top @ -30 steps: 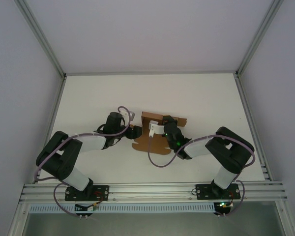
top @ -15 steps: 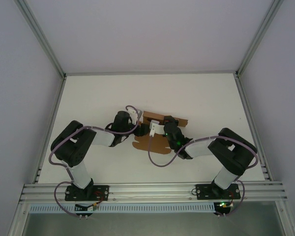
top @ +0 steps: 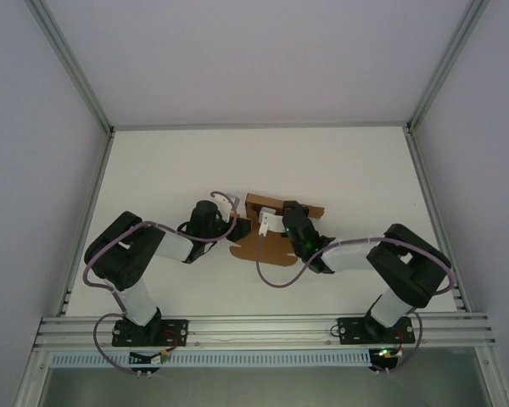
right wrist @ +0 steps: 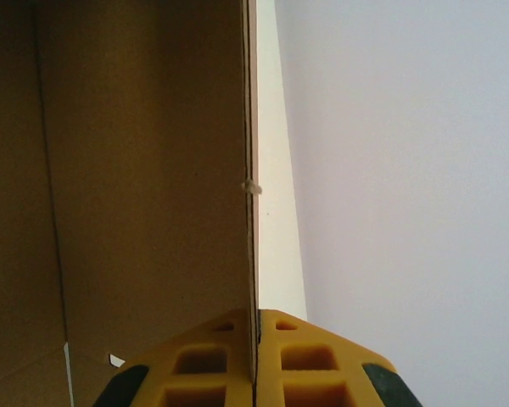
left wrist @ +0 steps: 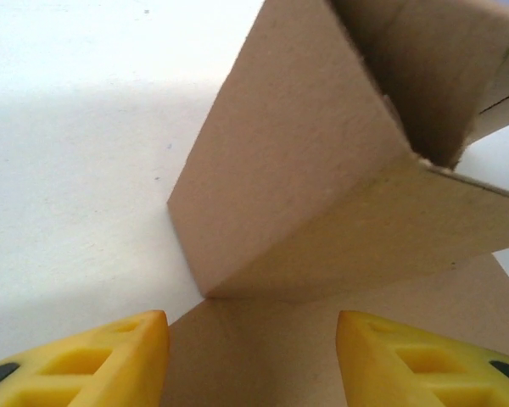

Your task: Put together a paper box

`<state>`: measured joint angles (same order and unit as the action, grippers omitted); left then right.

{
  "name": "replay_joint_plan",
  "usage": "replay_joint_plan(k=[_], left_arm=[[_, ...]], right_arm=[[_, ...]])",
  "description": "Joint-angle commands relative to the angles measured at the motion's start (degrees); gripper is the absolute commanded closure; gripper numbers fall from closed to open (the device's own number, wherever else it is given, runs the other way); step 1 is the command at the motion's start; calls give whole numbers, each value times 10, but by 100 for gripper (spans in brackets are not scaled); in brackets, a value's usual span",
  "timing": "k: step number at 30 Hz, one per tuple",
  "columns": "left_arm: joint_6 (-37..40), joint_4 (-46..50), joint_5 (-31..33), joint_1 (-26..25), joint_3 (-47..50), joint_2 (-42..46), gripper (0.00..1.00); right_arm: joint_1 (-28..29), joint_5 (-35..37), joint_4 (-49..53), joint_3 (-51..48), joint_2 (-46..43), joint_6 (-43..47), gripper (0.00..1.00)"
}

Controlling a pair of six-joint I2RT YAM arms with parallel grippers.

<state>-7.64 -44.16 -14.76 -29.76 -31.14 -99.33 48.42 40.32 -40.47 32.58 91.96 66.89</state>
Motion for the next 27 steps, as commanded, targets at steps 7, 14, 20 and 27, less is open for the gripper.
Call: replay_joint_plan(k=[7, 14, 20, 27], left_arm=[[40, -52, -32, 6, -42, -19, 36], [52, -43, -50, 7, -108, -60, 43], [32, -73, -44, 7, -93, -39, 69], [2, -89, -45, 7, -76, -17, 79]], right_arm=[[7, -63, 192, -3, 3, -67, 100], [4, -88, 232, 9, -3, -77, 100], [-4, -89, 225, 15, 2, -87, 100], [-28, -131, 240, 47, -27, -129, 100]])
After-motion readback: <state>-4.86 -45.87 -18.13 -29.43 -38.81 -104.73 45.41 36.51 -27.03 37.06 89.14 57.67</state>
